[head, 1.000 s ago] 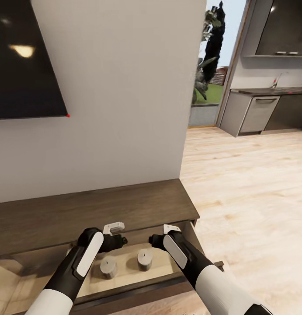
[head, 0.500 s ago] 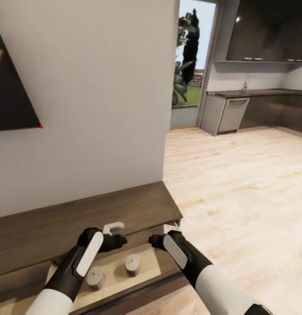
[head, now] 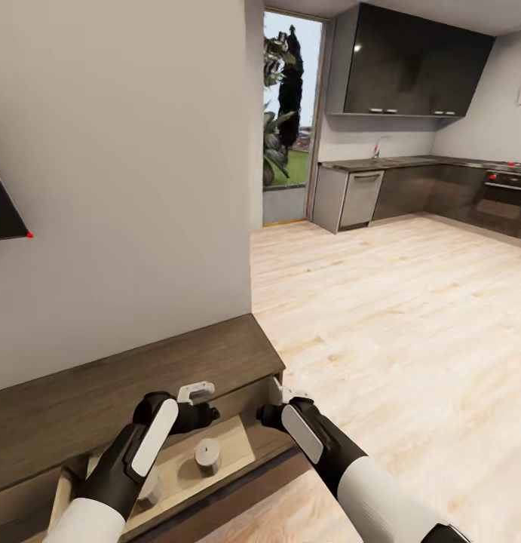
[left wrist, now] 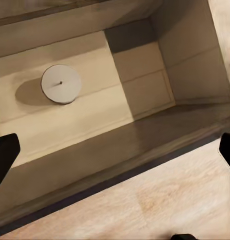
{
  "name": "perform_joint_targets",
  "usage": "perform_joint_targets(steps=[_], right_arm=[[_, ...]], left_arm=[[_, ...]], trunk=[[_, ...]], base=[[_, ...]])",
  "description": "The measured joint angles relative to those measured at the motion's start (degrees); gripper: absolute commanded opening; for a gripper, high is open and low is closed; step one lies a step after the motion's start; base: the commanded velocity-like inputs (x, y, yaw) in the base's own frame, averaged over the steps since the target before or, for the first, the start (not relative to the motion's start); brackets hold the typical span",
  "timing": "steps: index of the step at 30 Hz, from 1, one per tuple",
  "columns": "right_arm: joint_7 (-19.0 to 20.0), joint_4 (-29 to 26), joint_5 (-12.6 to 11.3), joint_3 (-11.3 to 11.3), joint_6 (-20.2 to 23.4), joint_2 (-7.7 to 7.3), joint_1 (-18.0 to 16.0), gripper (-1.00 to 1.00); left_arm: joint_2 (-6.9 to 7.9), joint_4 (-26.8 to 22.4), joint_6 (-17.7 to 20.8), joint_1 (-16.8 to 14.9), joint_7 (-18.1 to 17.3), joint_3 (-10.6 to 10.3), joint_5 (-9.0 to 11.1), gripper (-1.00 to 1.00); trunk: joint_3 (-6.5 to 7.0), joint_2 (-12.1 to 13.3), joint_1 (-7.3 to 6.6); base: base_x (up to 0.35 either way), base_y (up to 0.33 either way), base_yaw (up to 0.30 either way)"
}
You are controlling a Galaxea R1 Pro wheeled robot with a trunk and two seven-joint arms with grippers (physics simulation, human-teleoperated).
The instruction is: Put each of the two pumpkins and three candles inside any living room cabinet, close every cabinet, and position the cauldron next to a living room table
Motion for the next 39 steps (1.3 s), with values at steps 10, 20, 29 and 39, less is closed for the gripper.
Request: perform_joint_targets(steps=[10, 20, 29, 39], right_arm=[[0.0, 0.0, 0.0, 0.0, 0.0, 0.00, 0.0, 1.00], [0.0, -1.0, 0.0, 0.0, -0.1, 0.00, 0.1, 1.00], [0.0, -1.1, 0.0, 0.0, -0.1, 0.00, 0.1, 1.00], [0.0, -1.1, 0.0, 0.0, -0.1, 0.00, 0.1, 1.00]], left_arm=[[0.09, -2.1, 0.6, 0.0, 0.0, -0.1, 0.0, 1.00], [0.33, -2.2, 0.7, 0.1, 0.0, -0.1, -0.1, 1.00], [0.85, -2.2, 0.7, 0.0, -0.1, -0.1, 0.0, 1.00], [0.99, -2.2, 0.7, 0.1, -0.1, -0.1, 0.0, 1.00]], trunk=[[0.41, 0.0, -0.01], [0.47, 0.0, -0.01], [1.01, 0.0, -0.01], [1.69, 0.0, -0.01]], base=[[-0.003, 0.000, -0.209], [0.000, 0.000, -0.027], [-0.001, 0.000, -0.196], [-0.137, 0.017, -0.213]])
